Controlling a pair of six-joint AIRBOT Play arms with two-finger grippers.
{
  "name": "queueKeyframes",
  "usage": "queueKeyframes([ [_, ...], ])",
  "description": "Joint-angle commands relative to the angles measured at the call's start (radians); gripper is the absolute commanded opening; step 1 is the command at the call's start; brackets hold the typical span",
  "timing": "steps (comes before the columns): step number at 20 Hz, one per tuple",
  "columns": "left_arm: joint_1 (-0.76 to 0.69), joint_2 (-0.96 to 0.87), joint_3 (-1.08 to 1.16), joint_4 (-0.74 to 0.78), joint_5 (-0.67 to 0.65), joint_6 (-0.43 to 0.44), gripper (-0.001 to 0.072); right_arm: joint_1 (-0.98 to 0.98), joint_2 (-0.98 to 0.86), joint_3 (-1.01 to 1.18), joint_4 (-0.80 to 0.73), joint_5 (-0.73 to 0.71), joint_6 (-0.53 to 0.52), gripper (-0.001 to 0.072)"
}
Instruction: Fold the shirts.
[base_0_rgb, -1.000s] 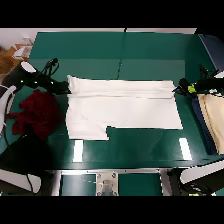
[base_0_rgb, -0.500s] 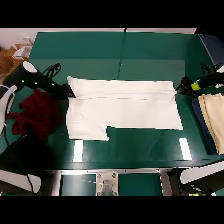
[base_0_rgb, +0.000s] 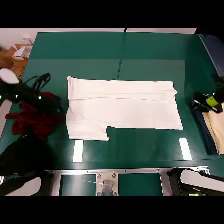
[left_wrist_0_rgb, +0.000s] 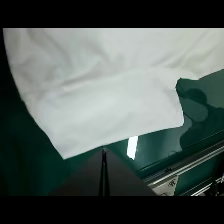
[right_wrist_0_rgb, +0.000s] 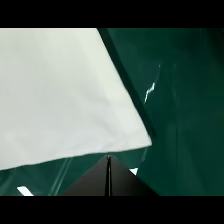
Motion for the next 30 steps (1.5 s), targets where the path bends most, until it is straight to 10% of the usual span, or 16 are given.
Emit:
queueKeyframes([
  [1, 0.0, 0.307, -0.299, 0.021, 0.111, -0.052, 0.0028, -0.076, 0.255, -0.315, 0.117, -0.093, 0.007, 0.0009],
  [3, 0.0, 0.417, -0.428, 0.02, 0.185, -0.06, 0.0143, -0.132, 0.385, -0.48, 0.217, -0.163, 0.006, 0.0011],
  [4, 0.0, 0.446, -0.48, 0.02, 0.223, -0.08, 0.0506, -0.144, 0.429, -0.546, 0.24, -0.184, 0.006, 0.0027],
  [5, 0.0, 0.456, -0.522, 0.011, 0.256, -0.105, 0.0617, -0.145, 0.46, -0.604, 0.242, -0.204, 0.006, 0.0168],
  [7, 0.0, 0.454, -0.601, -0.05, 0.329, -0.09, 0.0603, -0.145, 0.473, -0.686, 0.253, -0.268, 0.006, 0.0483],
  [25, -0.186, 0.277, -0.809, -0.647, 0.792, 0.093, 0.0491, -0.066, 0.291, -0.792, 0.583, -0.72, 0.005, 0.0475],
  [26, -0.206, 0.271, -0.809, -0.65, 0.786, 0.095, 0.0406, -0.067, 0.29, -0.789, 0.582, -0.724, 0.003, 0.0455],
  [27, -0.211, 0.27, -0.809, -0.651, 0.77, 0.122, 0.0149, -0.067, 0.291, -0.78, 0.582, -0.721, -0.017, 0.03],
  [30, -0.211, 0.272, -0.767, -0.624, 0.71, 0.147, 0.0028, -0.067, 0.292, -0.752, 0.579, -0.681, -0.051, 0.0013],
])
